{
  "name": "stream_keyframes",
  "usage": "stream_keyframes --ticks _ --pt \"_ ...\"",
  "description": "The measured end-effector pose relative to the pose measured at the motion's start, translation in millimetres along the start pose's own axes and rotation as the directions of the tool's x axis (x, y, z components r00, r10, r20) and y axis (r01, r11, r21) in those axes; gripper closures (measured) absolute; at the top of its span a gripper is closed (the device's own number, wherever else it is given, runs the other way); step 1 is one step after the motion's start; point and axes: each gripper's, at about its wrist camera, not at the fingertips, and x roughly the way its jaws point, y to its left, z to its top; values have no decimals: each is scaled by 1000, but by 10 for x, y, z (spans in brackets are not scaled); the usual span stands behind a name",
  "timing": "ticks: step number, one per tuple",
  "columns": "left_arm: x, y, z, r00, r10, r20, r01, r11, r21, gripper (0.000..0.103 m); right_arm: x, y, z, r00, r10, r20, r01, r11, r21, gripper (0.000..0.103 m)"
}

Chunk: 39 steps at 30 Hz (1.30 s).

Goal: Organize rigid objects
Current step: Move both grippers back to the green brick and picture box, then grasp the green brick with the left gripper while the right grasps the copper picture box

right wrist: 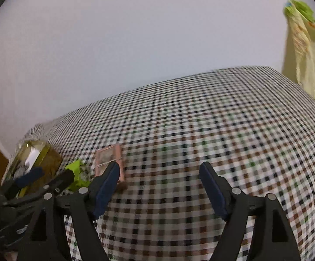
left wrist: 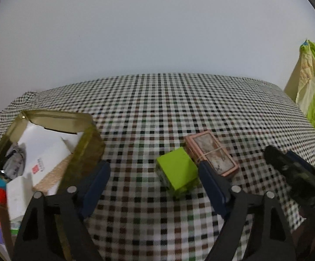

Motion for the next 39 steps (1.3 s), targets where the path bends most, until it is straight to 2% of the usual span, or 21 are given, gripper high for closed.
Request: stream_keyframes --ticks 4,7,9,10,11,13,15,16,17,20,27,34,39 --pt "29 -52 27 1000 2 -2 -2 1000 10 25 50 -81 -21 1000 30 1 -30 997 76 23" --pt "14 -74 -12 1000 -27 -5 27 1000 10 25 67 -7 -38 1000 22 -1 -22 998 58 23" --pt "22 -91 -16 1000 -21 -4 21 1000 24 26 63 14 -42 1000 20 -2 -20 998 52 23" --pt "37 -76 -11 1000 -23 -8 23 1000 19 31 46 -5 -38 1000 19 -2 -19 998 52 23" --pt "53 -57 -7 1000 -27 -14 28 1000 14 42 47 3 -44 1000 18 -2 -18 998 54 23" --pt "123 -8 -13 998 -45 -46 46 999 3 57 46 8 -50 1000 15 -1 -14 998 57 23" --pt "171 41 -18 996 -66 -67 65 998 -12 61 21 -4 -51 1000 13 5 -13 998 54 23" --pt "177 59 -17 995 -77 -70 76 997 -18 69 14 -20 -44 1000 11 7 -12 999 51 23" --pt "181 75 -18 993 -91 -73 90 996 -19 73 12 -5 -49 1000 9 8 -9 999 46 23" --pt "175 105 -30 994 -88 -69 87 996 -11 73 7 53 -53 1000 12 14 -12 1000 21 23" --pt "10 251 -72 999 35 -2 -35 999 8 73 104 272 -44 998 58 -37 -61 994 -87 23" --pt "-3 472 -89 1000 18 -16 -18 1000 -21 72 352 574 -91 988 74 -137 -99 977 -187 23" --pt "45 398 -79 1000 12 -13 -12 999 -35 72 500 715 -59 985 56 -166 -94 967 -235 24"
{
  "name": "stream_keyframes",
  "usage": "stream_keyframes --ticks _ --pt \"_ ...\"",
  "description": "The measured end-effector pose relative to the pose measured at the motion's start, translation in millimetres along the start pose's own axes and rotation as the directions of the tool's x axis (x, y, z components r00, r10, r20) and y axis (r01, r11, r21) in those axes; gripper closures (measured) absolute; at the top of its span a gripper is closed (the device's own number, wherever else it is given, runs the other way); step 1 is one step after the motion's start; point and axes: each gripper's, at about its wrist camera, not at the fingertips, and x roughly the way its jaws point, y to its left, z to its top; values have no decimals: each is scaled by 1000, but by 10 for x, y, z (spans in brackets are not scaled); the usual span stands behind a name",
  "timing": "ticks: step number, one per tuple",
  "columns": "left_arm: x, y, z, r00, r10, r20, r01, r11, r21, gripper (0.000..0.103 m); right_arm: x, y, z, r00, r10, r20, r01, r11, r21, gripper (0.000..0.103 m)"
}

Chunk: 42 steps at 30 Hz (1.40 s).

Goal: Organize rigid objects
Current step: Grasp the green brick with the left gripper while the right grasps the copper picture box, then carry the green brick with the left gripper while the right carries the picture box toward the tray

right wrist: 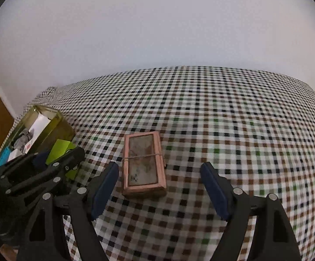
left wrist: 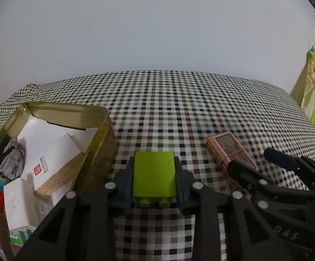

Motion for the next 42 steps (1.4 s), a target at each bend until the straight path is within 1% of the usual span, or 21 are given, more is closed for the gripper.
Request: stream_keyframes --ticks 4,6,8,10,11,12,13,15,17,21,26,29,33,37,42 --pt "5 -54 2 1000 1 0 -1 1000 -2 72 110 -8 36 999 8 -38 -8 1000 7 24" --pt "1 -75 16 1000 2 0 -2 1000 -2 72 139 35 53 999 -5 -38 5 1000 -4 26" --pt "11 -85 26 1000 0 -1 0 1000 -3 72 165 90 57 999 -19 -37 19 1000 -23 31" --pt "16 -80 35 1000 -8 -3 8 1000 -5 72 197 142 63 999 -28 -47 25 999 -48 40" --pt "11 -72 31 1000 -17 -3 17 1000 -9 72 219 195 58 998 -48 -51 44 997 -67 42" --pt "17 -57 33 999 -36 -5 36 999 -17 72 235 245 55 996 -69 -54 64 994 -91 47" --pt "25 -55 38 999 -40 -5 40 999 -22 72 245 280 52 995 -82 -54 76 991 -111 54" --pt "22 -53 38 999 -53 -1 53 998 -23 72 250 355 39 993 -109 -46 102 984 -145 54" --pt "13 -44 35 998 -60 1 60 998 -23 72 248 365 27 991 -124 -43 117 983 -142 55" --pt "-20 -56 19 998 -64 11 64 998 -11 72 198 306 -21 991 -129 -35 125 987 -97 55" --pt "-106 -43 -11 996 -78 38 78 997 18 72 42 240 -84 989 -146 25 146 989 -29 55" --pt "-171 -68 -36 994 -89 59 86 995 44 72 -52 231 -154 989 -141 49 141 990 0 55" --pt "-293 -66 -95 991 -104 87 98 992 75 72 -207 246 -233 981 -160 113 160 987 15 55" --pt "-353 -33 -148 989 -119 89 112 990 82 72 -254 270 -282 979 -154 131 152 988 23 55" --pt "-472 -49 -217 988 -115 108 105 990 91 72 -347 295 -312 974 -149 169 141 988 59 55"
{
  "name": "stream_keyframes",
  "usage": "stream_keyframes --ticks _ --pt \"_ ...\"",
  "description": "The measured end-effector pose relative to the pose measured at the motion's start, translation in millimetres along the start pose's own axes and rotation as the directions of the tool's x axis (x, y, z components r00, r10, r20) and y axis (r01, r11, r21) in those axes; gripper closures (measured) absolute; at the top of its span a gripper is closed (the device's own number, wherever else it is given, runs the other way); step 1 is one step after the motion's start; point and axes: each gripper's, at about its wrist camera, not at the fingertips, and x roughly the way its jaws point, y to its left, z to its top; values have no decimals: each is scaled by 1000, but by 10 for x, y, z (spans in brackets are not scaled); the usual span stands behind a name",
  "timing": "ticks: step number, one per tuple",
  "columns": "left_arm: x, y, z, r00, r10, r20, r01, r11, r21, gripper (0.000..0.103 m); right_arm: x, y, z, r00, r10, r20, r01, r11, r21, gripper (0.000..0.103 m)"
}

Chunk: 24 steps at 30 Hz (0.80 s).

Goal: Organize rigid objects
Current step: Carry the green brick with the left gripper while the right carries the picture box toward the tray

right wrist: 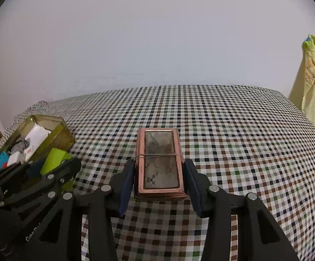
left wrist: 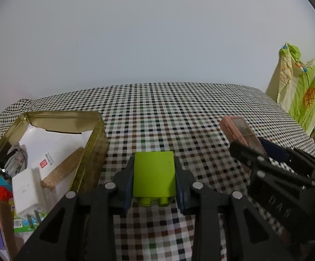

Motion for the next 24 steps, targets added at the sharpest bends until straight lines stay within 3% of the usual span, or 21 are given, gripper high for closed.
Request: stream_keyframes --ticks 9,13,24 --pt "-261 37 -71 995 10 97 -12 1000 18 72 -179 -43 -43 998 34 43 -35 999 29 55" --pt "-262 1 -94 994 14 105 -16 1000 19 72 -215 3 -69 998 50 39 -51 999 20 55" --pt "-329 8 -145 993 14 120 -17 1000 23 72 -442 -24 -119 990 46 134 -50 999 22 55"
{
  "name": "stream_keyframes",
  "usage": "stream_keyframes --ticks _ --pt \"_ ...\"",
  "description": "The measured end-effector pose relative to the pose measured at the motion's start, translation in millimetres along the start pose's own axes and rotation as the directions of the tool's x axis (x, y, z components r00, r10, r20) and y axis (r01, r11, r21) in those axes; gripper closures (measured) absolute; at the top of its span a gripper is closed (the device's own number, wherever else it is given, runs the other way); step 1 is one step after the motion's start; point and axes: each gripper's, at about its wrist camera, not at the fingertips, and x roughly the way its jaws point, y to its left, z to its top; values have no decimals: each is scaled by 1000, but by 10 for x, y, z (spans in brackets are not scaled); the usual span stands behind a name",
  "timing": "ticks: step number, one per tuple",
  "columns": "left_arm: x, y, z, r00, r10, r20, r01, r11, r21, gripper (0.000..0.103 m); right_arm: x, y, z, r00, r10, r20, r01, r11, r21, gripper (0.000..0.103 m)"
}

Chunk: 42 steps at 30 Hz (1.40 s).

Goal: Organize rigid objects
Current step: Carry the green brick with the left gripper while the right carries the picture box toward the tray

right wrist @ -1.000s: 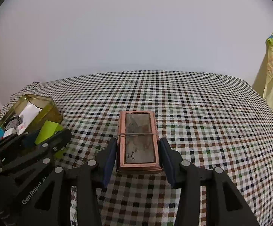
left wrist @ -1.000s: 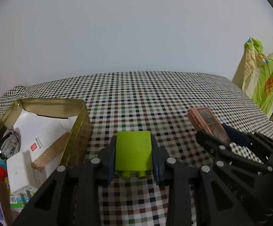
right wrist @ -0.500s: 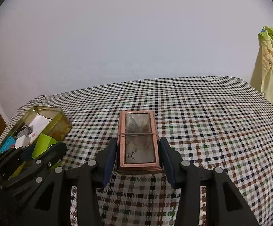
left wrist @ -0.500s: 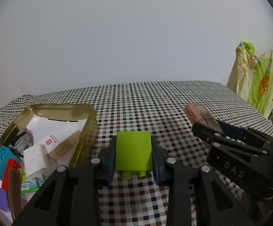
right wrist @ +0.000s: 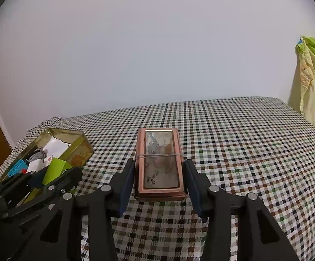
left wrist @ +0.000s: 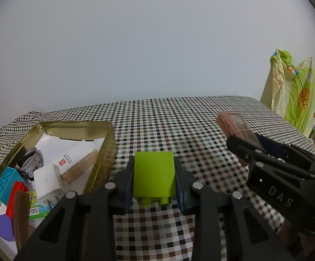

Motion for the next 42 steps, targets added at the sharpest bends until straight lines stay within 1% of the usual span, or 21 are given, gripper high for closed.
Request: stream_keyframes --ticks 3,6,16,28,42 --pt "-7 12 -8 1000 -2 1 2 1000 0 72 -42 23 4 1000 -4 21 4 1000 -7 55" --pt "-22 16 -11 1000 -5 2 5 1000 -4 72 -58 27 -11 1000 6 21 -6 1000 -2 55" --pt "-106 -5 -36 1000 -2 16 2 1000 -17 72 -179 69 -46 998 17 63 -16 1000 -9 55" --pt "-186 2 -53 999 5 35 -4 1000 -29 72 -310 99 -80 995 37 96 -35 999 -25 54" --pt "-269 38 -79 998 15 61 -12 999 -37 72 -374 85 -90 991 51 122 -47 998 -37 55"
